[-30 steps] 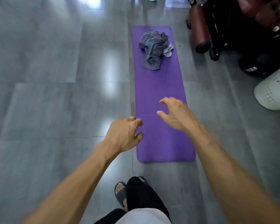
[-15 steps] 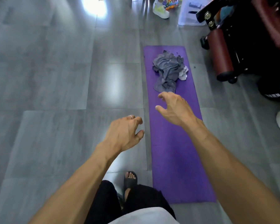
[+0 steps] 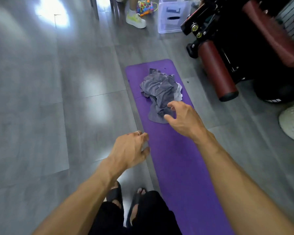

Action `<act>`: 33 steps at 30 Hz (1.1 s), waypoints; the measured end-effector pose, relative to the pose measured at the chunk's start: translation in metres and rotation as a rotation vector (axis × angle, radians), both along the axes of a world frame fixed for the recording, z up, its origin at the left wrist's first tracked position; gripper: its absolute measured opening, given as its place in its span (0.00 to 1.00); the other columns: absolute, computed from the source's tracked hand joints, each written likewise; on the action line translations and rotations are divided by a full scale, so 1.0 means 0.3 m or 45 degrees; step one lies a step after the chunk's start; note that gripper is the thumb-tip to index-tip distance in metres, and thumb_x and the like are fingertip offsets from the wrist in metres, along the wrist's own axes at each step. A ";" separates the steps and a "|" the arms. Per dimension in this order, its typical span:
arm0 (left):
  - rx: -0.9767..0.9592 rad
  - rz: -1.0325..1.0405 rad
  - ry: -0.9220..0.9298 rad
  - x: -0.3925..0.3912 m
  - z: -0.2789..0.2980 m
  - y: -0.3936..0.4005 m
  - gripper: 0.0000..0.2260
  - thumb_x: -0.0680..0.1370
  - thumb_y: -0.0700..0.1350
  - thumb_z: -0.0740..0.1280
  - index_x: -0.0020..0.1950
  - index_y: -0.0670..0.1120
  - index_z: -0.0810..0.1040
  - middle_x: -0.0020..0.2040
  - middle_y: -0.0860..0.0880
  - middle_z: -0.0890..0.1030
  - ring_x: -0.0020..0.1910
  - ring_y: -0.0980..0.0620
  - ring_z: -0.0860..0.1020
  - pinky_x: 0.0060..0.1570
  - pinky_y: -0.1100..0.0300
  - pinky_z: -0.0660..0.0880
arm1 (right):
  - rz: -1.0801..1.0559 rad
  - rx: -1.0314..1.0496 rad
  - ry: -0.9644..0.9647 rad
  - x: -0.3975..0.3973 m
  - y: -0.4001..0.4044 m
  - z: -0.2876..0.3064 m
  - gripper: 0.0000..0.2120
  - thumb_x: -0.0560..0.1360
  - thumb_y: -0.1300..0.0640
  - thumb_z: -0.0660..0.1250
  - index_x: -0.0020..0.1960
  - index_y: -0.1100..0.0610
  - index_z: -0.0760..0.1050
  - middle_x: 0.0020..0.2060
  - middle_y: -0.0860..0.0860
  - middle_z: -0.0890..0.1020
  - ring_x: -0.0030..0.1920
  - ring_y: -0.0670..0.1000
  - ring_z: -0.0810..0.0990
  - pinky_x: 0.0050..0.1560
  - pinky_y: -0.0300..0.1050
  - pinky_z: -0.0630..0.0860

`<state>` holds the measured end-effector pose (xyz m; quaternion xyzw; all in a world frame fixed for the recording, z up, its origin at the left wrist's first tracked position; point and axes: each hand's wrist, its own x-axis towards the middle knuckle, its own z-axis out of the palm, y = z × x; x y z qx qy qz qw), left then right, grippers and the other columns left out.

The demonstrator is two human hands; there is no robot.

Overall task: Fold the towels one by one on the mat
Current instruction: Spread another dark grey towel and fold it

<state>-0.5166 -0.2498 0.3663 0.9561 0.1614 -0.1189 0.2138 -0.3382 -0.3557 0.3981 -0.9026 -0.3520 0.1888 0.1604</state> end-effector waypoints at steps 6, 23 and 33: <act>-0.022 -0.088 0.058 0.393 -0.293 0.231 0.16 0.77 0.56 0.61 0.63 0.54 0.73 0.57 0.52 0.78 0.56 0.48 0.79 0.49 0.53 0.77 | -0.082 -0.031 0.011 0.400 0.178 -0.276 0.16 0.75 0.51 0.67 0.61 0.55 0.74 0.54 0.54 0.79 0.54 0.58 0.78 0.54 0.55 0.75; 0.055 -0.300 -0.233 1.401 -1.669 0.752 0.18 0.70 0.57 0.55 0.53 0.51 0.75 0.45 0.53 0.78 0.46 0.48 0.79 0.35 0.54 0.76 | -0.083 -0.139 -0.278 1.369 0.658 -1.672 0.23 0.75 0.56 0.63 0.70 0.52 0.67 0.62 0.55 0.74 0.62 0.59 0.72 0.61 0.54 0.71; 0.177 -0.289 -0.341 1.684 -2.056 0.744 0.39 0.72 0.60 0.65 0.77 0.43 0.57 0.68 0.46 0.71 0.68 0.45 0.68 0.66 0.51 0.64 | -0.182 -0.175 -0.433 1.601 0.620 -2.032 0.10 0.77 0.57 0.63 0.56 0.51 0.79 0.61 0.52 0.73 0.62 0.57 0.70 0.63 0.52 0.67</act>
